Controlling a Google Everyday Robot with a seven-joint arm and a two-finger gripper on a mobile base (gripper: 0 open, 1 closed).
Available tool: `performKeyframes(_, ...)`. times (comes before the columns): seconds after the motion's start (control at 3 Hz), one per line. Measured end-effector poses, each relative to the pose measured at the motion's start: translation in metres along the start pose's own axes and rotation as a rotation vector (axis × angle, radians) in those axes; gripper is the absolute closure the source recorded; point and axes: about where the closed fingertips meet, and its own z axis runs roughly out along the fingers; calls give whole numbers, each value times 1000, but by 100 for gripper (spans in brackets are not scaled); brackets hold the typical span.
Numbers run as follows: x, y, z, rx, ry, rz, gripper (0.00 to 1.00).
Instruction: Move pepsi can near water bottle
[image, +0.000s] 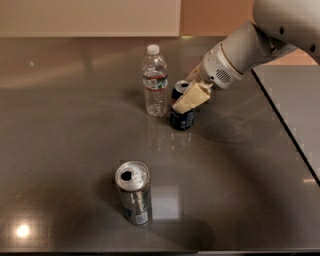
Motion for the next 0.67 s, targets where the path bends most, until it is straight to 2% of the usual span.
performKeyframes(0.33,-1,1,1,-4,0,-1,17)
performKeyframes(0.67,-1,2,3,-7,1,-3,0)
